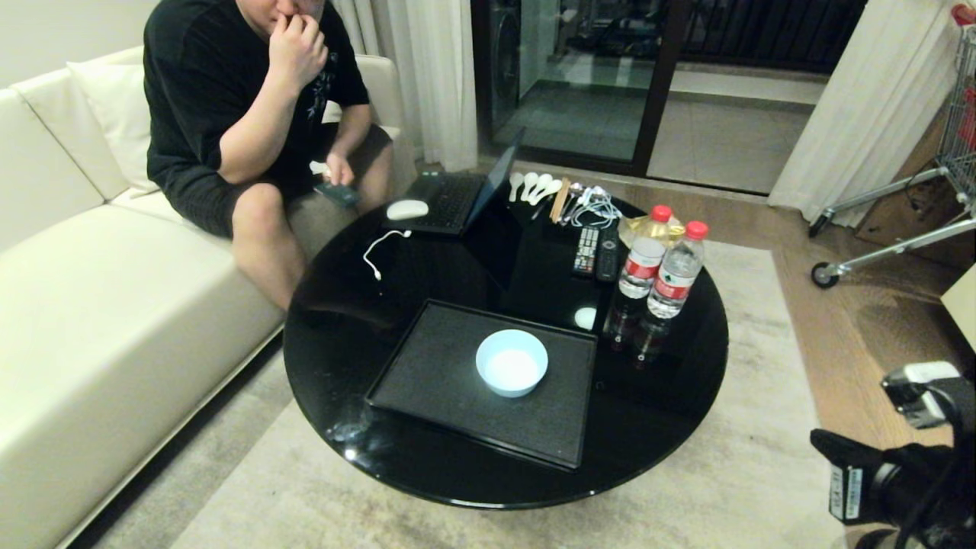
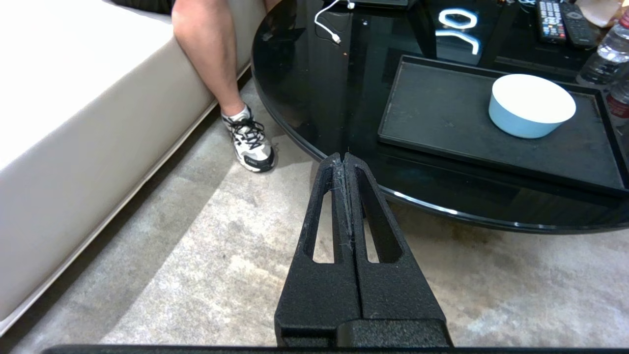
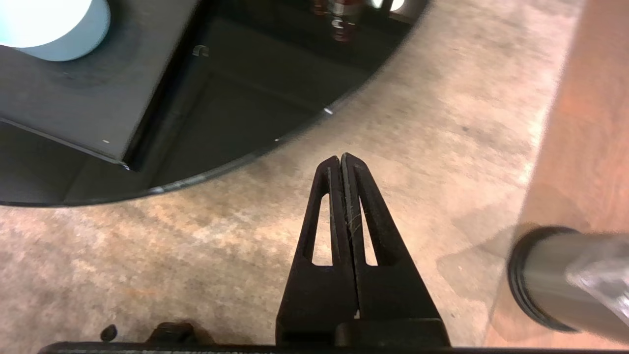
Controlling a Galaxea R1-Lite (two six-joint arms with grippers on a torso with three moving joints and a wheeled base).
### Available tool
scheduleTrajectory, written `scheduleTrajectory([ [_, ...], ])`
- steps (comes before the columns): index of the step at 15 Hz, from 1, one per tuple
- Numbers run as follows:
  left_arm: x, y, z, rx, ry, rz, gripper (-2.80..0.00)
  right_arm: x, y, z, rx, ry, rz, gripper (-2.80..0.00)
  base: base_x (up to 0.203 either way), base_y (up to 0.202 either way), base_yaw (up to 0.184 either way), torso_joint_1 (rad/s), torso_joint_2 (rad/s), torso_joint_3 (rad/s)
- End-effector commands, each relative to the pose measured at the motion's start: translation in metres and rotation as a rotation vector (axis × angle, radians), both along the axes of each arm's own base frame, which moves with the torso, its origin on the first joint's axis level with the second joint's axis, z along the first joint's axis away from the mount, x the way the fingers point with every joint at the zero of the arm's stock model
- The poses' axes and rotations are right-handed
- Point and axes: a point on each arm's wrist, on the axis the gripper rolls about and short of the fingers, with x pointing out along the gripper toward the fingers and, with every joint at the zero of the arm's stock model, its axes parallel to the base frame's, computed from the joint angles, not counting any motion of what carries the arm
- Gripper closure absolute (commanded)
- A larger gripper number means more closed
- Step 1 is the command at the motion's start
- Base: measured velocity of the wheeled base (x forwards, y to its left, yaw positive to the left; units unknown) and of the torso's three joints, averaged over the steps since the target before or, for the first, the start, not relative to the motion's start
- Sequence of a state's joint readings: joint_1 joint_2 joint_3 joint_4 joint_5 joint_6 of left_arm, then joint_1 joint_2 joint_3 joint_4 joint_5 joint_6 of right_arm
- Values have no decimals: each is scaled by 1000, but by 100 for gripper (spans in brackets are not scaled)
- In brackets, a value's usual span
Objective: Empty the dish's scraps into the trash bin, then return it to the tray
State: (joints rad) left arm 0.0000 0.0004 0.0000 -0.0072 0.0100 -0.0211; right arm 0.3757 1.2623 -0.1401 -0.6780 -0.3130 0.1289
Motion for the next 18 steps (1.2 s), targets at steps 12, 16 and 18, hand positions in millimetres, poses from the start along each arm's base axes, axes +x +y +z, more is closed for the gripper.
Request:
scheduleTrajectory([
  [12, 0, 0, 0, 0, -1, 1, 0, -117, -46, -22, 8, -153, 10, 0, 0, 0, 0, 0, 0, 0],
  [16, 0, 0, 0, 0, -1, 1, 0, -134, -48, -28, 79, -231, 149, 0, 0, 0, 0, 0, 0, 0],
  [18, 0, 0, 0, 0, -1, 1, 0, -137, -48, -38, 63, -145, 172, 0, 0, 0, 0, 0, 0, 0],
])
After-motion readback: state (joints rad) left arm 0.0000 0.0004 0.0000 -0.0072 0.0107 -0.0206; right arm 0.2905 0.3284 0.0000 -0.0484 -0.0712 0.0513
